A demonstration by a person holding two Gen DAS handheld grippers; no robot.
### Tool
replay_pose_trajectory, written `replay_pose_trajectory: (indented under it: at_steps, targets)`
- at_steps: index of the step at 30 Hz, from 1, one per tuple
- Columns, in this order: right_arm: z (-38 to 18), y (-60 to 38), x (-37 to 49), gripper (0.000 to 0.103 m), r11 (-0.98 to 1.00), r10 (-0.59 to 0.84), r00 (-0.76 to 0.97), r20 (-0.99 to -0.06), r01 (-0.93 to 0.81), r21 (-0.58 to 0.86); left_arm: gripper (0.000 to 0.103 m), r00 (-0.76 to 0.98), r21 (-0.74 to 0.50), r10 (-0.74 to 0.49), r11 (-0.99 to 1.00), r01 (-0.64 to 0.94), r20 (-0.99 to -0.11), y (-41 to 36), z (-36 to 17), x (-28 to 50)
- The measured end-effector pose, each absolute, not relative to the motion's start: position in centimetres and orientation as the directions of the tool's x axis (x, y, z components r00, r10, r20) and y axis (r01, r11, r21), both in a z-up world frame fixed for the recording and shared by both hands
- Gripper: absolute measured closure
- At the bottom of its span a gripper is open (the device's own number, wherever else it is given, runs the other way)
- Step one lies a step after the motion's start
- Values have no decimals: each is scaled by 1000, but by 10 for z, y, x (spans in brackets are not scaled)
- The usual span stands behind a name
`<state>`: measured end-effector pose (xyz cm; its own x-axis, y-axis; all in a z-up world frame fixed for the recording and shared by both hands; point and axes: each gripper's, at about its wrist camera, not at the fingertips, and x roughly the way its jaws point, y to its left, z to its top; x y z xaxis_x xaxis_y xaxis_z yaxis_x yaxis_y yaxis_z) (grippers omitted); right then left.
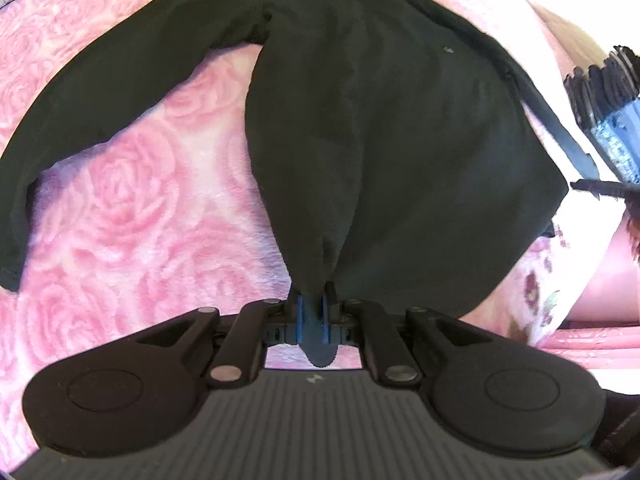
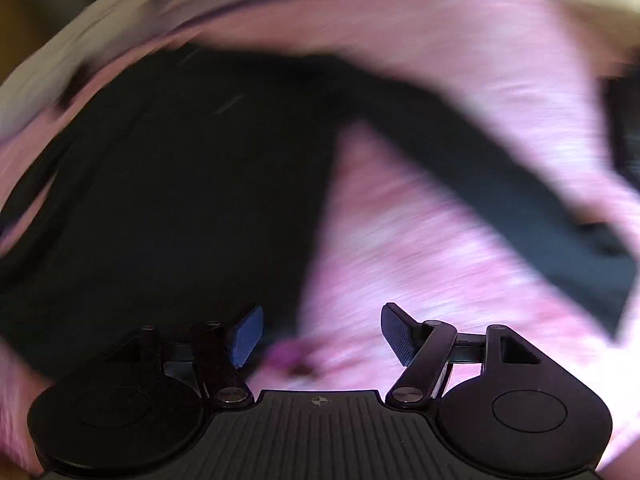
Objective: Fold clothes
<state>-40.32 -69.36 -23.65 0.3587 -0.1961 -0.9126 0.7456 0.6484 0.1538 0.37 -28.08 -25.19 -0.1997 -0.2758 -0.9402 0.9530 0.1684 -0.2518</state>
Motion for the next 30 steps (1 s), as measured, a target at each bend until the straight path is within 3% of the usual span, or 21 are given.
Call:
replay_pose_trajectory:
  at_steps: [3,8,9,10,11,13,19,23,24,25,26,27,30]
  targets:
    - [-266,-680,-390,34,737,-140,392,-909,654,169,94,-199,-249,-286,150,957,-937,-285,-260,10]
    - [-273,-698,-382,35,675,-155,530,-834,673,302,94,-207,-250,-279,126,960,-938,-293,-276,17]
    - [-274,-703,-378,50,664,-150,526,-838,681,309,96,-215,-255,-271,120,960,-938,-294,-277,17]
    - [-274,-707,-375,90,653,-144,521,-841,689,315,97,-225,-261,-264,108,959,-938,-294,-275,17]
    - [-270,-713,-377,91,635,-100,527,-844,687,353,98,-235,-267,-259,96,959,-937,-292,-269,16]
    - [-255,-722,-384,91,632,-35,521,-853,672,385,98,-258,-282,-244,68,957,-935,-284,-256,11]
    - [-179,-718,-389,91,773,29,283,-959,602,202,98,-366,-372,-171,0,928,-915,-237,-215,-26]
    - [-163,-721,-386,90,770,25,197,-980,621,144,97,-389,-400,-131,71,914,-912,-209,-231,-55]
    - [-166,-725,-380,78,775,2,179,-984,622,115,97,-395,-402,-97,80,912,-914,-206,-240,-60]
    - [-168,-729,-374,54,779,-20,161,-987,622,86,96,-399,-402,-56,77,912,-915,-204,-248,-65]
    - [-171,-732,-368,46,782,-43,144,-989,621,56,96,-390,-391,-32,62,918,-920,-205,-251,-66]
    - [-173,-736,-362,40,784,-66,126,-990,620,26,95,-374,-374,-18,39,926,-927,-206,-252,-66]
    - [-176,-752,-340,39,795,-144,115,-983,605,-45,92,-312,-313,-40,11,950,-949,-221,-248,-53]
